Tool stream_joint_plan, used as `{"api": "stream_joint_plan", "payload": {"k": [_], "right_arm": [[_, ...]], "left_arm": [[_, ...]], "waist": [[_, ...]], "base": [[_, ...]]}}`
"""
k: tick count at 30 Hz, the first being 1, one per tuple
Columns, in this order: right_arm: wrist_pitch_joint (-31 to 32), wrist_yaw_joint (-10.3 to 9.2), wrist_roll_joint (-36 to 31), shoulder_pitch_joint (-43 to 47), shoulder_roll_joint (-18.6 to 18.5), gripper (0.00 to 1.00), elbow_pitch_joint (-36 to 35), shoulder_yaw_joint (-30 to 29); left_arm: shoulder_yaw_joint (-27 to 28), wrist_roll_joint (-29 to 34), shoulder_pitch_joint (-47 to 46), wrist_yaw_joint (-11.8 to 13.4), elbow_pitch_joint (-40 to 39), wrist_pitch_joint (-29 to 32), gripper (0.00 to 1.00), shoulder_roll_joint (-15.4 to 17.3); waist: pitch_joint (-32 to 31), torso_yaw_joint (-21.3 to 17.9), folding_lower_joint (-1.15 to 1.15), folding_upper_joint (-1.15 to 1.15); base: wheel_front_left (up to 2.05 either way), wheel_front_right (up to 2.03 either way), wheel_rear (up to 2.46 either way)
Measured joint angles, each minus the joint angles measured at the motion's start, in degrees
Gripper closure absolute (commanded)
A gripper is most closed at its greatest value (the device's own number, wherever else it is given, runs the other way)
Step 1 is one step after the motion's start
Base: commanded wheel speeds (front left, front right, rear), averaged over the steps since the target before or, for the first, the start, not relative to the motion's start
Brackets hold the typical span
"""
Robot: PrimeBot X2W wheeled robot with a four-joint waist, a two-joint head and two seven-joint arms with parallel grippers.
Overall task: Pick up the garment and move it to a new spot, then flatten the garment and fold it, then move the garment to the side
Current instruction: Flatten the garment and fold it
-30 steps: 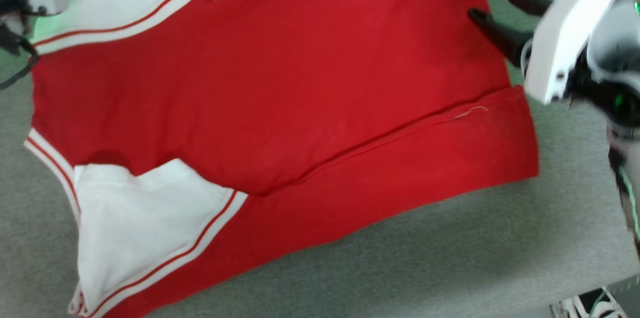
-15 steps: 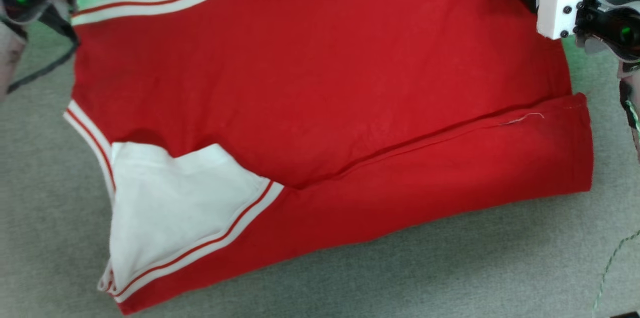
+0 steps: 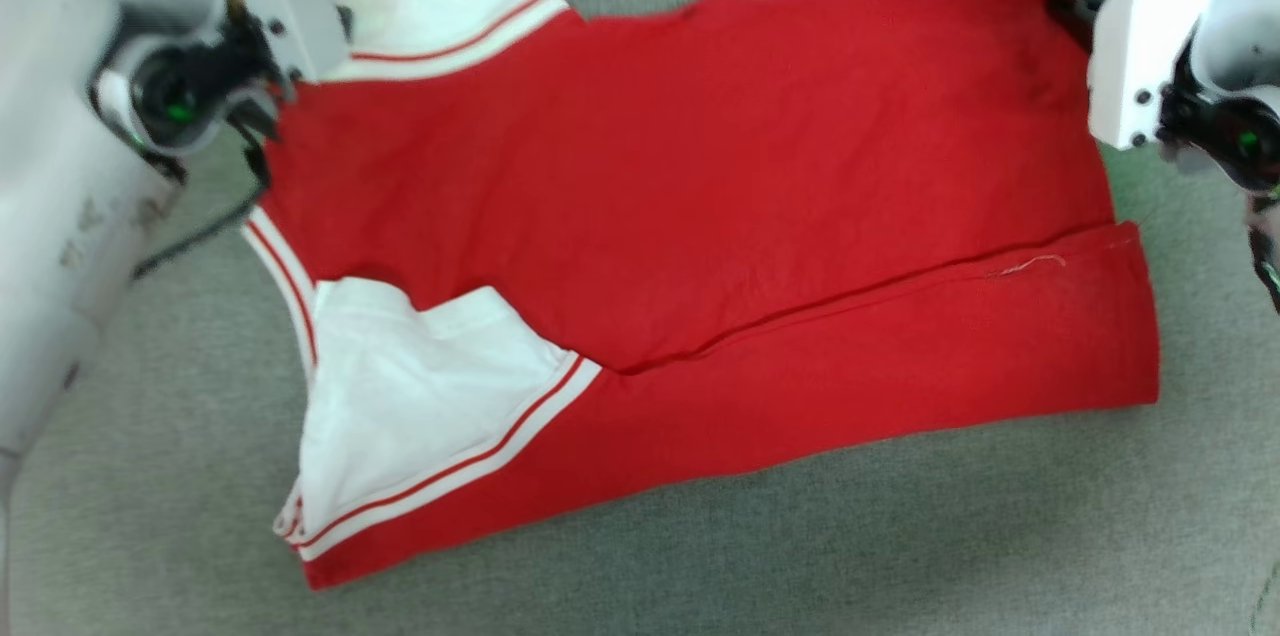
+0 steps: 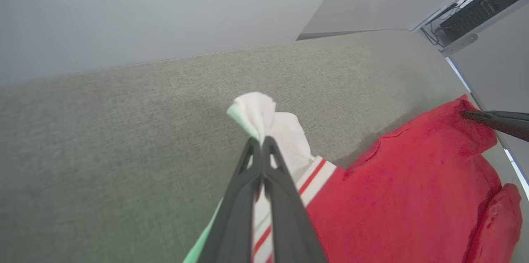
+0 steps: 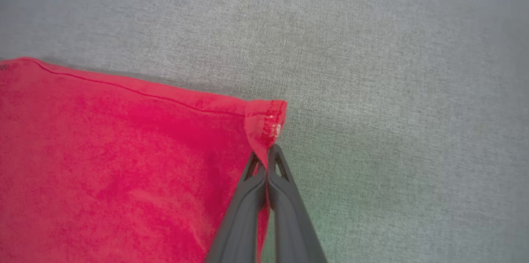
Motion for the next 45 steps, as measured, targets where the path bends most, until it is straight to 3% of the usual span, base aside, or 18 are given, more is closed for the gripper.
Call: {"api": "stream_joint_plan", "payload": {"k": [4,16,26,33,41,42,43,44,45], "right_arm": [[-1.15,0.0,2.15,3.54,-2.71,1.0,-2.55,1.14],[-1.58,0.0,6.55,20.48,-11.48,1.0,-14.61,-1.05],[-1.21,0.0,4.56,32.47,-12.47,1.0,-24.47,-9.22],[1.36,0.0,1.99,37.44,-10.28,1.0,-27.7,-13.29],[1.51,0.0,-0.34,38.01,-6.79,1.0,-28.17,-15.38],[0.71,0.0,-0.78,38.07,-6.54,0.82,-28.25,-15.5],[-0.07,0.0,-0.96,38.08,-6.22,0.54,-28.36,-15.86],[-0.43,0.0,-1.23,38.1,-5.95,0.11,-28.39,-16.21],[-0.64,0.0,-1.42,38.23,-5.86,0.0,-28.5,-16.31]], "left_arm": [[-0.58,-2.41,3.41,0.0,-6.95,-3.46,1.0,1.88],[-3.35,-5.14,22.51,0.0,-28.84,-17.73,1.0,13.32],[-3.23,-7.1,38.52,3.14,-40.21,-29.87,1.0,20.41],[-3.23,-6.92,44.05,5.7,-42.02,-32.42,1.0,20.97],[-2.77,-3.01,44.78,8.78,-38.82,-33.3,1.0,17.77],[-2.65,-3.0,44.84,8.87,-38.56,-33.31,1.0,17.41],[-2.34,-2.99,45.02,8.79,-38.34,-33.33,1.0,17.02],[-1.79,-2.99,45.33,8.66,-38.1,-33.4,0.97,16.57],[-1.3,-2.99,45.63,8.62,-37.77,-33.43,0.83,16.28]], "waist": [[-3.32,0.83,0.0,0.0],[-10.46,4.58,0.0,0.0],[-9.97,6.22,0.0,0.0],[-8.97,6.68,0.0,0.0],[-8.01,6.65,0.0,0.0],[-8.15,6.63,0.0,0.0],[-8.34,6.61,0.0,0.0],[-8.58,6.6,0.0,0.0],[-8.85,6.58,0.0,0.0]], "base": [[0.0,0.0,0.0],[0.0,0.0,0.0],[0.0,0.0,0.0],[0.0,0.0,0.0],[0.0,0.0,0.0],[0.0,0.0,0.0],[0.0,0.0,0.0],[0.0,0.0,0.0],[0.0,0.0,0.0]]}}
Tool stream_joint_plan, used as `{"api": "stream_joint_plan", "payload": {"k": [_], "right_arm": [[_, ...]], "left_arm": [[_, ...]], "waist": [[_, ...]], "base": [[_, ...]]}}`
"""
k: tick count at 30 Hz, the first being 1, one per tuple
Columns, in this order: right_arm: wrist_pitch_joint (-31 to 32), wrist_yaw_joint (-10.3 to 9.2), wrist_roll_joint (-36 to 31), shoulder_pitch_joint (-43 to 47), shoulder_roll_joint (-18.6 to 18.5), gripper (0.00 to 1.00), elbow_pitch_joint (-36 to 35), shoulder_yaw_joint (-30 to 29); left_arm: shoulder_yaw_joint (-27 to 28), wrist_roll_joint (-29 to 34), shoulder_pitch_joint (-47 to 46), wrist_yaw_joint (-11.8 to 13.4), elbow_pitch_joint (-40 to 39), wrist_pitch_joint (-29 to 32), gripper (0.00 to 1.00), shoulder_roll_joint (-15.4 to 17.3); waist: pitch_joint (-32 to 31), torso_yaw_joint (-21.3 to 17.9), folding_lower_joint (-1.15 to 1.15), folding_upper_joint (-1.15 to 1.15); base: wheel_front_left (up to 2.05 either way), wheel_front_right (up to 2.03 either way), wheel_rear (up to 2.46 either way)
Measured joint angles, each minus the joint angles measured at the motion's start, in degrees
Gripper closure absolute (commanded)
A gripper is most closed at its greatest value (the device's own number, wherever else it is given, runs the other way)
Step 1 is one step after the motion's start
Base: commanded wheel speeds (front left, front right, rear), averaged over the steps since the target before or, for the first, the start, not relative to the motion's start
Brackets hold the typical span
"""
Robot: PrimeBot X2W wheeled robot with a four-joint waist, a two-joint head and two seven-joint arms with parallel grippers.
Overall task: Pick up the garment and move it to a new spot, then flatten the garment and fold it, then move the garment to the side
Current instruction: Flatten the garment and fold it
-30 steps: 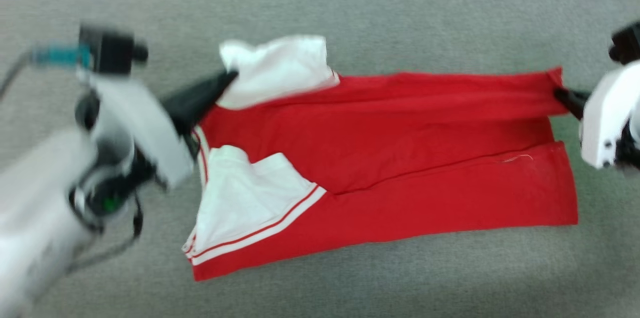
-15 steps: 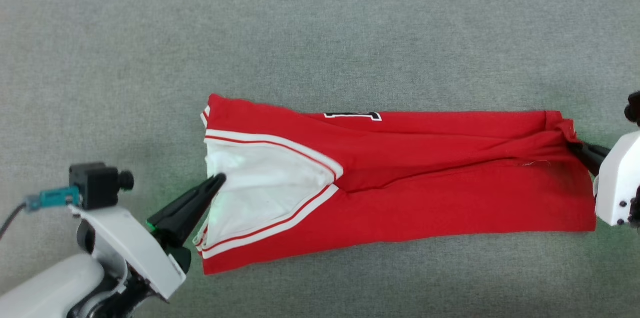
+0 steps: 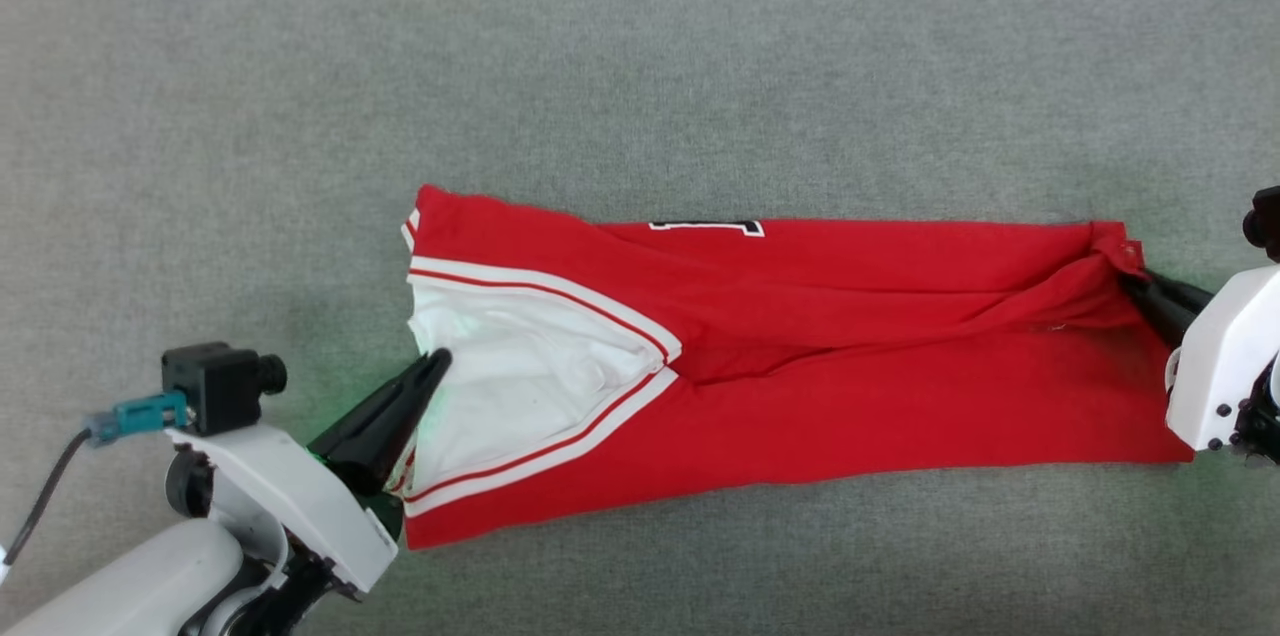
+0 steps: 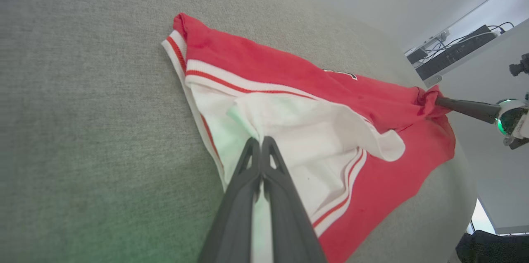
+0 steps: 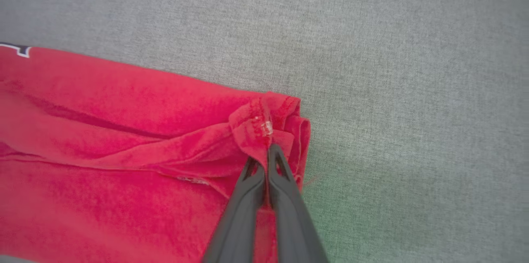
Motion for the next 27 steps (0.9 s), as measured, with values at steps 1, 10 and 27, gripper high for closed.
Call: {"api": "stream_joint_plan", "payload": {"k": [1,10,27], "right_arm": [[-0.21,0.0,0.01,0.21,0.09,0.0,-0.19,-0.14],[2.02,0.0,1.91,3.74,-1.11,0.0,-2.12,-4.05],[13.69,0.0,4.23,6.65,-3.18,0.0,3.09,-6.83]], "left_arm": [[0.14,0.15,0.22,-0.08,0.23,-0.13,0.69,-0.12],[6.93,4.93,6.36,1.63,0.35,-0.36,0.0,-4.42],[29.56,25.83,24.66,2.49,3.76,-0.36,0.0,-23.06]], "waist": [[-0.32,-0.01,0.0,0.0],[-4.35,0.24,0.0,0.0],[-7.8,6.25,0.0,0.0]], "base": [[0.0,0.0,0.0],[0.0,0.0,0.0],[0.0,0.0,0.0]]}}
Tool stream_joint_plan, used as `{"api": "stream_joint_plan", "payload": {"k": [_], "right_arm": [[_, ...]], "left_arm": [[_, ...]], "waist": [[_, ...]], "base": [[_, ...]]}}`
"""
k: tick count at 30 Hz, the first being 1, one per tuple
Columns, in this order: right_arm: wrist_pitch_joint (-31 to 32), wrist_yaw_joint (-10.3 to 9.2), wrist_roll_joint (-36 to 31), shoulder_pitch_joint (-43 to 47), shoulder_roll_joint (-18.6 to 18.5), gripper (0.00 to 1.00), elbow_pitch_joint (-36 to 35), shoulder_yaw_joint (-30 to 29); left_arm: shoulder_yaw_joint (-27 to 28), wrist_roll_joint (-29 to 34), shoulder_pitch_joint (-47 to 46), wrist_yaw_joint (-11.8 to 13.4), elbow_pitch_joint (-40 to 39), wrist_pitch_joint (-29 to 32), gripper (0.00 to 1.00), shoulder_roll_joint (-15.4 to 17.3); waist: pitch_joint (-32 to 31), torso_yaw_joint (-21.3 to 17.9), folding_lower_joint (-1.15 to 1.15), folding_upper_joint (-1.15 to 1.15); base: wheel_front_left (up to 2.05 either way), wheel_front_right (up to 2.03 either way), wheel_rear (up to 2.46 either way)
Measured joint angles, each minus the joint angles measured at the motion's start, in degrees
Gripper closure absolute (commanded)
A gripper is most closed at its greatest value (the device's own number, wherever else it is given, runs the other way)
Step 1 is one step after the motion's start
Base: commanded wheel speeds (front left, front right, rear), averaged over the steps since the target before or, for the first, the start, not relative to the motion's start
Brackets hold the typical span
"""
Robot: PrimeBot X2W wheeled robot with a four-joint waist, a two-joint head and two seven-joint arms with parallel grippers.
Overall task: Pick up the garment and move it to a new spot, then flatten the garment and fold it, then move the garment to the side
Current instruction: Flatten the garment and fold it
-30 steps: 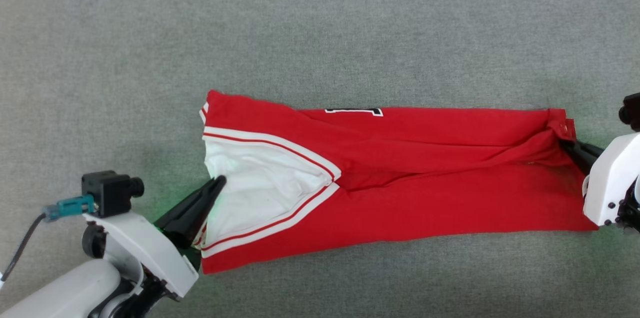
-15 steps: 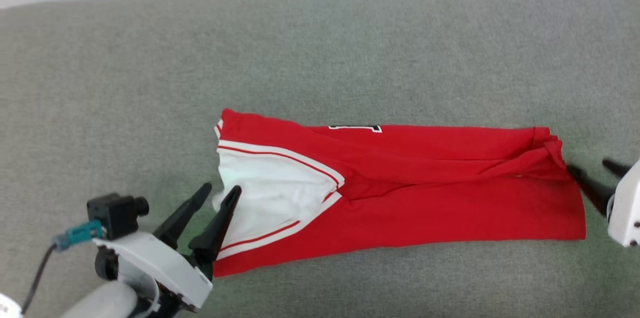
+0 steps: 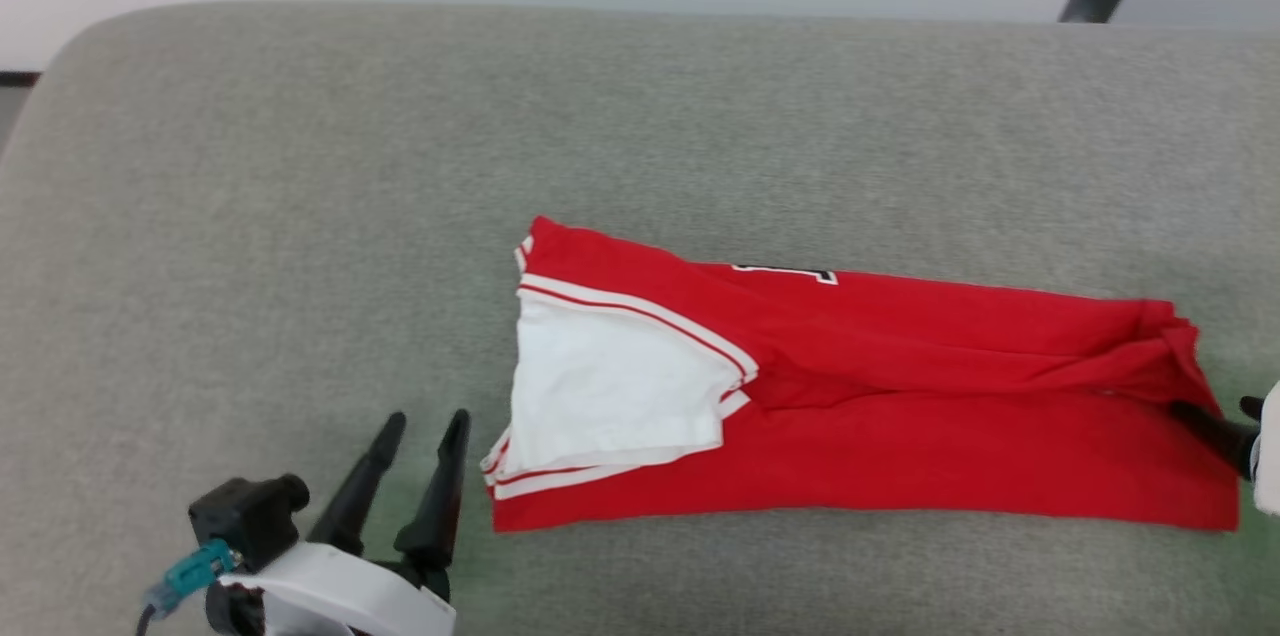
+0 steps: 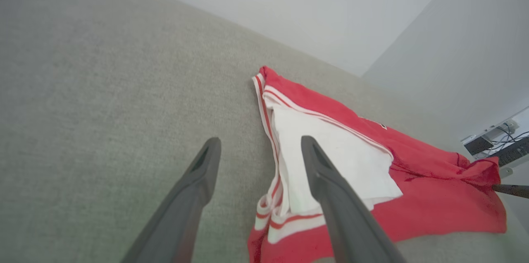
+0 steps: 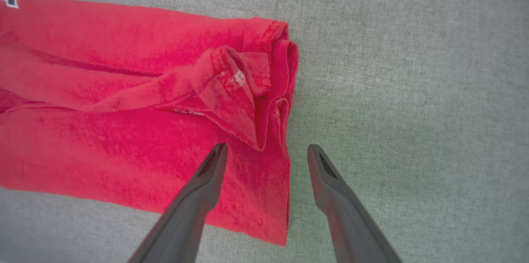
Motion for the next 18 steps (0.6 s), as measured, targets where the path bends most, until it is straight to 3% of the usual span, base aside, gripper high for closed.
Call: {"api": "stream_joint_plan", "payload": {"k": [8,13,18], "right_arm": [[4.99,0.0,-2.45,-4.43,2.2,0.0,6.16,-2.12],[8.75,0.0,-4.56,-6.0,3.39,0.0,9.26,-2.98],[9.33,0.0,-6.62,-8.04,4.98,0.0,10.85,-3.85]], "left_arm": [[10.12,19.08,0.37,-2.3,-2.29,-0.01,0.0,-5.44],[12.62,26.02,0.82,-4.25,-1.02,0.0,0.0,-7.95],[15.47,28.6,0.02,-5.77,1.8,-0.01,0.0,-11.47]], "waist": [[0.4,2.76,0.0,0.0],[1.55,3.28,0.0,0.0],[3.16,3.49,0.0,0.0]], "base": [[0.0,0.0,0.0],[0.0,0.0,0.0],[0.0,0.0,0.0]]}}
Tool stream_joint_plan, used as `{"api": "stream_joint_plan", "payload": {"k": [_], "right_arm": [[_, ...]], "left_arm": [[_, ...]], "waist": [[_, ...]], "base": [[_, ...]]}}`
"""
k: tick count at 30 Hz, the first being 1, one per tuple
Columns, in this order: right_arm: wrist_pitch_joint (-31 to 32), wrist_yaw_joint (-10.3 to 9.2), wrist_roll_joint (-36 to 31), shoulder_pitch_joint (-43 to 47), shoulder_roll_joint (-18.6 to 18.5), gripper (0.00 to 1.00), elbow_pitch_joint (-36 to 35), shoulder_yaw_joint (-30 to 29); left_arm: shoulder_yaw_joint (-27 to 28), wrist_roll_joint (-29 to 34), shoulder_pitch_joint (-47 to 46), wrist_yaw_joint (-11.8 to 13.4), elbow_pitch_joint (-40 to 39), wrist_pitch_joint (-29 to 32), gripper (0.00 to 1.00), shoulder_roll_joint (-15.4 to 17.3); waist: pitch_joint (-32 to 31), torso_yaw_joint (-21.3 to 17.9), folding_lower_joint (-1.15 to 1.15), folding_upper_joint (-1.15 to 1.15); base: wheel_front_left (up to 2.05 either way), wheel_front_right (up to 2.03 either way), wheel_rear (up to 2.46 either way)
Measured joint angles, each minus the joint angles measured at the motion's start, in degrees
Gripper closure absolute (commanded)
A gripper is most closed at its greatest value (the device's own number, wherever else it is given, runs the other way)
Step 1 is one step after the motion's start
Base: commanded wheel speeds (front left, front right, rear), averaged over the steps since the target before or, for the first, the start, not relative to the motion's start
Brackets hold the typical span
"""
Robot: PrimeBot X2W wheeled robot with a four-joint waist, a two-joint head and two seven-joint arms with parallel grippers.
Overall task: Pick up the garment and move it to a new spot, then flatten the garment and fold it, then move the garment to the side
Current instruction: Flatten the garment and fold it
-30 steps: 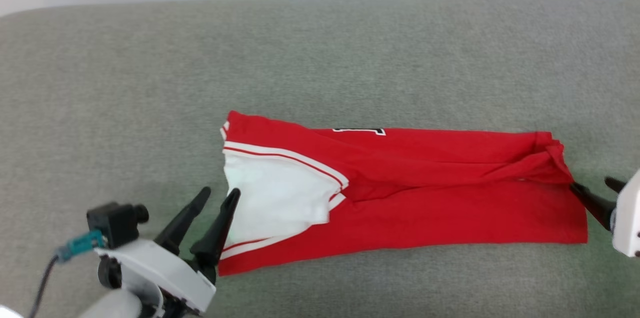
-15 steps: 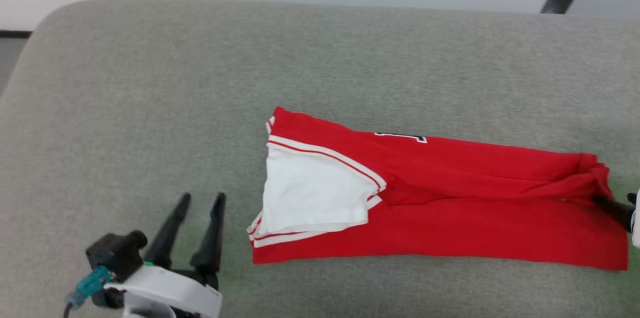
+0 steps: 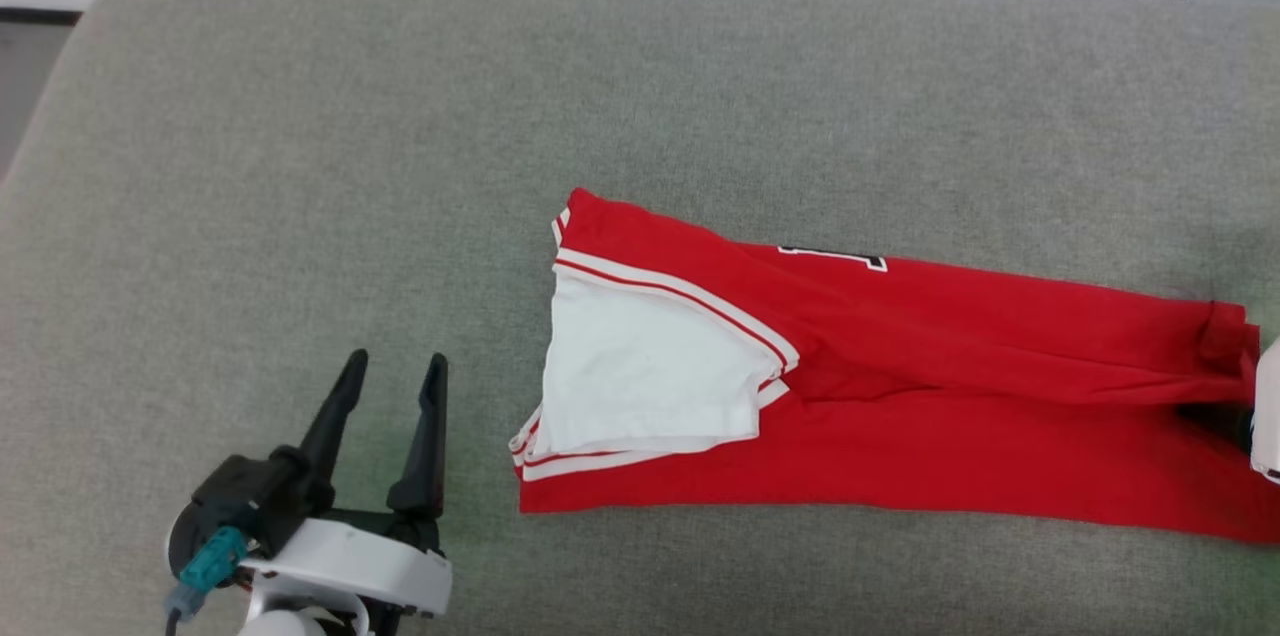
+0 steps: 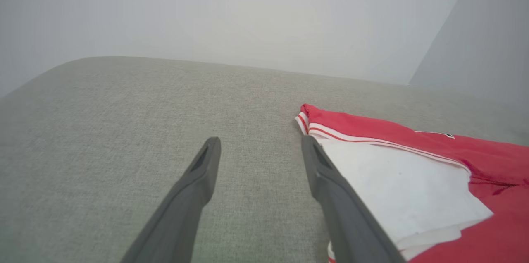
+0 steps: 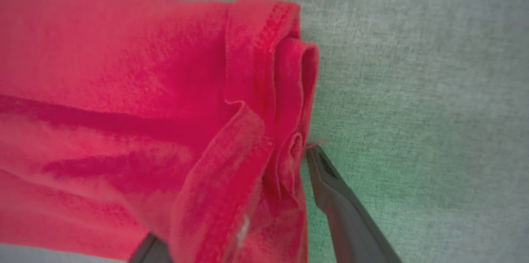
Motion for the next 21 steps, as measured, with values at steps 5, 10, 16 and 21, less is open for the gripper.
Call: {"api": "stream_joint_plan", "payload": {"k": [5,10,16,21], "right_arm": [[-0.01,0.0,-0.85,-0.94,0.12,1.0,0.35,0.74],[-0.56,0.0,-0.58,-1.42,0.56,1.0,0.4,1.03],[-2.25,0.0,-0.13,-1.36,0.71,1.0,0.86,1.22],[-5.33,0.01,1.51,-1.32,1.32,1.0,0.65,-0.22]], "left_arm": [[2.76,2.3,-0.9,-1.71,1.91,0.0,0.0,-2.59],[4.85,4.21,-1.13,-3.12,3.13,0.0,0.0,-4.27],[7.19,6.19,-1.16,-4.1,3.98,0.0,0.0,-5.25],[8.49,7.03,-1.04,-4.61,3.69,0.0,0.0,-6.04]], "waist": [[1.58,0.21,0.0,0.0],[2.25,0.3,0.0,0.0],[2.04,-0.11,0.0,0.0],[1.68,-1.27,0.0,0.0]], "base": [[0.0,0.0,0.0],[0.0,0.0,0.0],[0.0,0.0,0.0],[0.0,0.0,0.0]]}}
